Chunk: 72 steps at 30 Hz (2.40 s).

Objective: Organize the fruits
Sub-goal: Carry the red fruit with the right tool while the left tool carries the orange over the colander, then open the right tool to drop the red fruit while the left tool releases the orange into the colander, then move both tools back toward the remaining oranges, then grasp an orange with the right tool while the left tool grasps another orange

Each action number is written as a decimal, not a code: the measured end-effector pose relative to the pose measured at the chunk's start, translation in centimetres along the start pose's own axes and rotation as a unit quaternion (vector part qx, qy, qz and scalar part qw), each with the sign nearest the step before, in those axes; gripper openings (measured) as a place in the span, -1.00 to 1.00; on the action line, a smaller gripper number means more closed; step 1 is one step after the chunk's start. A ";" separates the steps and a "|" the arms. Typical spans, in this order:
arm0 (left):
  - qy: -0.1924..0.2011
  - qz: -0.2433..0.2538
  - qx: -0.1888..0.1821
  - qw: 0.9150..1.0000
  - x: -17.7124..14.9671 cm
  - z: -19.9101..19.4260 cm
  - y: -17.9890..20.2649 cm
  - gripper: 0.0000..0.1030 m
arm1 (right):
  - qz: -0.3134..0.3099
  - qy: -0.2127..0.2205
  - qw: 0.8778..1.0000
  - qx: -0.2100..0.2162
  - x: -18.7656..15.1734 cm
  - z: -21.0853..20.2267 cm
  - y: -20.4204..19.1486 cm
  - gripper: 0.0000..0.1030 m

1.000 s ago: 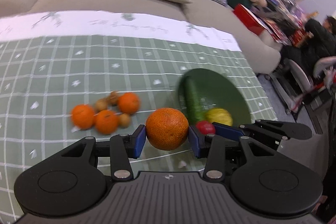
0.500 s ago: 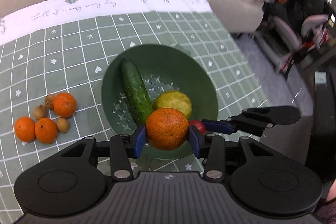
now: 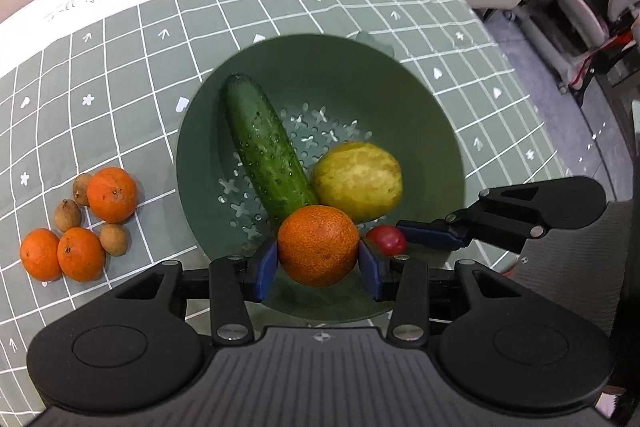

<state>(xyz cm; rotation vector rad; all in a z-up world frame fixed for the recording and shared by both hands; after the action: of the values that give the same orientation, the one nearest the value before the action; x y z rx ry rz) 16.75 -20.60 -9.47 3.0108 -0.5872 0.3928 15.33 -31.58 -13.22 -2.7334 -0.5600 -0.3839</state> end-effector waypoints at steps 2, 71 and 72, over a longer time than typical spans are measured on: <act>-0.011 0.009 0.007 1.000 0.1 0.7 0.3 -0.05 | 0.002 -0.002 1.000 0.003 0.2 0.2 0.1 -0.56; 0.136 -0.222 0.048 0.964 -9.9 -2.9 -21.2 0.16 | -0.107 0.142 0.984 -0.018 7.6 4.8 -15.2 -0.25; 0.132 -0.228 0.045 0.964 -9.7 -2.6 -21.4 0.16 | -0.107 0.139 0.984 -0.019 8.0 5.1 -15.0 -0.25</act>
<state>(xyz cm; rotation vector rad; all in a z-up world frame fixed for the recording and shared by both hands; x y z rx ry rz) 15.46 3.00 -9.43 2.9705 0.1460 0.7803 17.08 -14.02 -11.40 -2.5973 -0.7749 -0.8218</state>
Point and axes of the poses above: each gripper's, at about its wrist camera, not at the fingertips, and z roughly the way its jaws point, y to its right, x to its top, the point moved 1 cm from there along z, roughly the way its jaws point, and after that the axes turned 13 degrees about x, right-handed, at the moved point
